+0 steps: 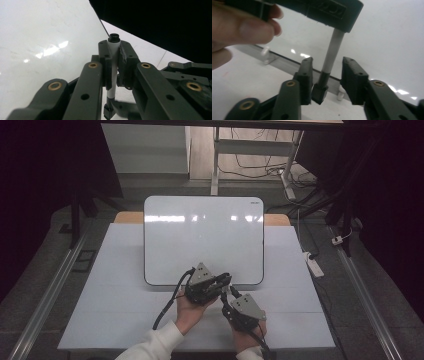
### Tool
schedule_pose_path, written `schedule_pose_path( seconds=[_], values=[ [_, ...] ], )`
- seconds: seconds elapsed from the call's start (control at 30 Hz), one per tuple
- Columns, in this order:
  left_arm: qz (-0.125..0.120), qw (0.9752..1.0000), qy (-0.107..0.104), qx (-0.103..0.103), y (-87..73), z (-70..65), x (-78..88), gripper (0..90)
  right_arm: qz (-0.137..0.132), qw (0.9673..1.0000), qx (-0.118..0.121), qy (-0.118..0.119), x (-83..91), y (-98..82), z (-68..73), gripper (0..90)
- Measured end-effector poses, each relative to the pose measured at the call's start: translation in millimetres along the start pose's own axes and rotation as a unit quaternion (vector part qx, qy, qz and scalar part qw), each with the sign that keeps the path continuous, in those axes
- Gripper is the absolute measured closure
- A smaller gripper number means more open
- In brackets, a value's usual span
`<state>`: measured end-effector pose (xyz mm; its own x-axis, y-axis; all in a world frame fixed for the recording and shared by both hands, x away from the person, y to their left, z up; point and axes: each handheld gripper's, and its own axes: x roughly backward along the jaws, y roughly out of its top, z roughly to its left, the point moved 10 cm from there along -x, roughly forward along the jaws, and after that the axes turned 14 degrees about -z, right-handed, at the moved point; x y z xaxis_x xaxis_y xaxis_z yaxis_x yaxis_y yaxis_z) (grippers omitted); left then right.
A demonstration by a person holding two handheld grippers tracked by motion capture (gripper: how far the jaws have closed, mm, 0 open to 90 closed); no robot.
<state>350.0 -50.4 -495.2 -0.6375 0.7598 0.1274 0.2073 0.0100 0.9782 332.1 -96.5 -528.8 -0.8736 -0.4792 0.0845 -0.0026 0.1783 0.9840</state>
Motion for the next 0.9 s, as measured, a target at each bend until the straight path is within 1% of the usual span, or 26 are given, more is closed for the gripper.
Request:
schedule_pose_path(
  seconds=[0.1, 0.2, 0.33, 0.43, 0.53, 0.63, 0.77, 0.87, 0.9],
  values=[
    [-0.002, 1.0000, 0.000, 0.007, -0.8, -1.5, -1.4, 80.6, -0.001, 1.0000, 0.000, -0.006, -2.0, -0.2, -1.9, 73.3],
    [-0.006, 0.9999, 0.005, 0.012, -0.9, -1.8, -1.0, 80.6, 0.002, 0.9999, 0.000, -0.011, -3.4, -0.7, -3.7, 76.4],
    [-0.015, 0.9994, 0.005, 0.030, -0.7, -2.9, -0.7, 80.6, 0.006, 0.9999, -0.010, -0.012, -6.1, -0.4, -7.5, 77.2],
    [-0.018, 0.9994, 0.006, 0.028, -0.4, -4.9, 0.2, 80.6, 0.005, 0.9998, -0.013, -0.014, -7.8, -0.7, -8.8, 77.6],
    [-0.021, 0.9992, 0.005, 0.033, -0.1, -5.3, 0.3, 80.6, 0.004, 0.9998, -0.015, -0.014, -7.8, -0.2, -11.2, 79.3],
    [-0.022, 0.9992, 0.004, 0.033, 0.2, -5.5, 0.2, 80.6, 0.002, 0.9999, -0.006, -0.013, -7.5, 0.3, -12.6, 79.9],
    [-0.023, 0.9992, 0.000, 0.034, 0.4, -4.6, 0.6, 80.1, 0.002, 1.0000, -0.001, -0.009, -7.9, 0.5, -13.3, 80.1],
    [-0.028, 0.9990, -0.003, 0.034, 1.8, -4.1, 1.0, 78.1, 0.001, 1.0000, 0.001, -0.006, -7.8, 0.8, -13.0, 80.2],
    [-0.030, 0.9990, -0.005, 0.032, 2.6, -4.1, 1.4, 75.2, 0.000, 1.0000, 0.002, -0.005, -7.7, 0.8, -12.6, 80.2]
  ],
)
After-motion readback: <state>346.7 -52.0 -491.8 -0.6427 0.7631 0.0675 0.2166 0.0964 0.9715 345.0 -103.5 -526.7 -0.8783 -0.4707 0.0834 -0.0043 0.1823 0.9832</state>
